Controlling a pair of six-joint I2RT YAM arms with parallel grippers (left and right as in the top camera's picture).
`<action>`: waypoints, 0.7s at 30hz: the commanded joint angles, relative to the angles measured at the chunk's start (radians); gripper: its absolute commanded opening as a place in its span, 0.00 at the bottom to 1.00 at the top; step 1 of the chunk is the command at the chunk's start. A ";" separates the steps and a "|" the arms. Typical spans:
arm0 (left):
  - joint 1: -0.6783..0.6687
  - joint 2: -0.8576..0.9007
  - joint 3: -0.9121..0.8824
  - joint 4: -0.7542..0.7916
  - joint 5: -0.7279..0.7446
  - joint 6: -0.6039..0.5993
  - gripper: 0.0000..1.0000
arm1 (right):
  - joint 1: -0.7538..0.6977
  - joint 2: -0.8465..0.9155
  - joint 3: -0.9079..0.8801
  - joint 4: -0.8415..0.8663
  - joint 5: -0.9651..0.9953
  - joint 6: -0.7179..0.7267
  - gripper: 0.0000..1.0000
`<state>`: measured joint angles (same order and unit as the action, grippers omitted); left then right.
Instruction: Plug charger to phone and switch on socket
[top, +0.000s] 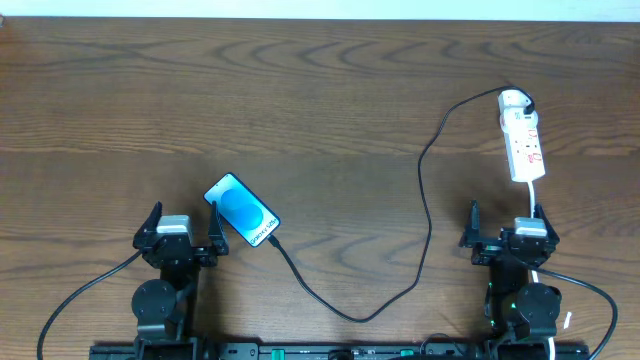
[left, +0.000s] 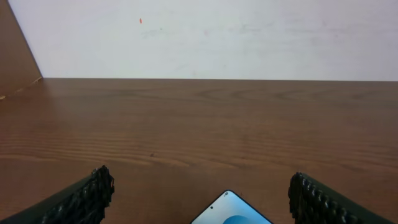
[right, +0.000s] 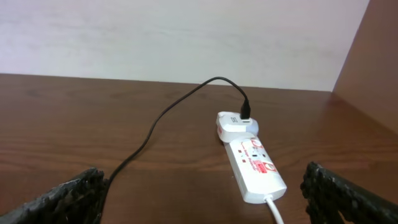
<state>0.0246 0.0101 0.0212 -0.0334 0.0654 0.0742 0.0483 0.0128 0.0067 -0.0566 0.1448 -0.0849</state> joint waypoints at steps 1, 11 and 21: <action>0.004 -0.006 -0.017 -0.033 0.013 -0.012 0.92 | 0.010 -0.008 -0.002 -0.007 -0.016 -0.042 0.99; 0.004 -0.006 -0.017 -0.033 0.013 -0.012 0.91 | 0.000 -0.008 -0.002 -0.010 -0.044 -0.063 0.99; 0.004 -0.006 -0.017 -0.033 0.013 -0.012 0.91 | -0.019 -0.008 -0.002 -0.010 -0.044 0.000 0.99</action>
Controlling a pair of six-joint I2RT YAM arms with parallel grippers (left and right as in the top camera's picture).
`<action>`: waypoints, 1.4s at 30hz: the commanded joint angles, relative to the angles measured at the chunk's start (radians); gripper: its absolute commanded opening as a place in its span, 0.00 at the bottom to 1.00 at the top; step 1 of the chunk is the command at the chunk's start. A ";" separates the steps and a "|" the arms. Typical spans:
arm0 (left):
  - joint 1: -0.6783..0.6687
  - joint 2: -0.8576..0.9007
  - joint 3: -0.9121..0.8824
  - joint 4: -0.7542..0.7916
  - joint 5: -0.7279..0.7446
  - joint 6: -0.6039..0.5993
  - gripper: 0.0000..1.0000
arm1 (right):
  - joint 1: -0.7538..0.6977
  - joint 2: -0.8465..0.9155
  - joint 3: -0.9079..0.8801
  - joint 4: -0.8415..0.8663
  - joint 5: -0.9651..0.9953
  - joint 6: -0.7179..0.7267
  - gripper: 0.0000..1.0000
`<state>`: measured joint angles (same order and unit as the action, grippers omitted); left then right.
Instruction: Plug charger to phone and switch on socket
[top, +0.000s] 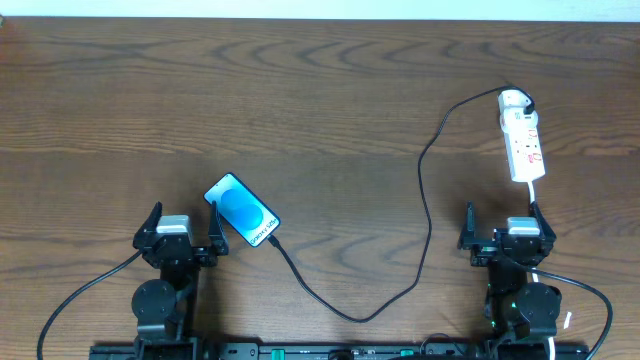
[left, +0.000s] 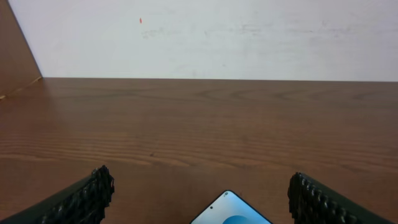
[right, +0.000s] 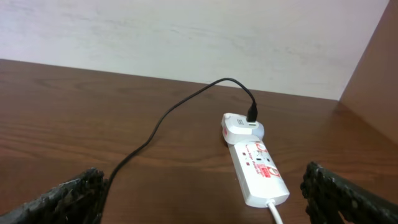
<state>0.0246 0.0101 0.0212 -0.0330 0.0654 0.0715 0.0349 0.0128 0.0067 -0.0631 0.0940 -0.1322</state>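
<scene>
A phone (top: 242, 210) with a blue screen lies slanted on the wooden table, its top corner (left: 229, 208) showing between my left gripper's fingers. A black charger cable (top: 424, 200) runs from the phone's lower end in a loop up to a white adapter (top: 514, 99) plugged into the white socket strip (top: 524, 143) at the right. My left gripper (top: 183, 236) stands open just below-left of the phone. My right gripper (top: 504, 237) stands open below the strip (right: 258, 172), nothing between its fingers.
The strip's white mains lead (top: 536, 200) runs down past my right gripper. A pale wall (right: 186, 37) rises behind the table's far edge. Black arm cables trail off both arm bases at the front edge.
My right gripper has shifted slightly left and turned a little; the strip now sits further right in its wrist view. The left gripper, phone and cable are unchanged.
</scene>
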 joint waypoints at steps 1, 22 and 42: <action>0.004 -0.006 -0.017 -0.034 0.013 -0.009 0.92 | -0.005 -0.008 -0.002 -0.003 0.014 0.067 0.99; 0.004 -0.005 -0.017 -0.034 0.013 -0.009 0.92 | -0.005 -0.007 -0.001 0.000 0.027 0.117 0.99; 0.004 -0.005 -0.017 -0.034 0.013 -0.009 0.92 | -0.005 -0.007 -0.001 0.000 0.027 0.117 0.99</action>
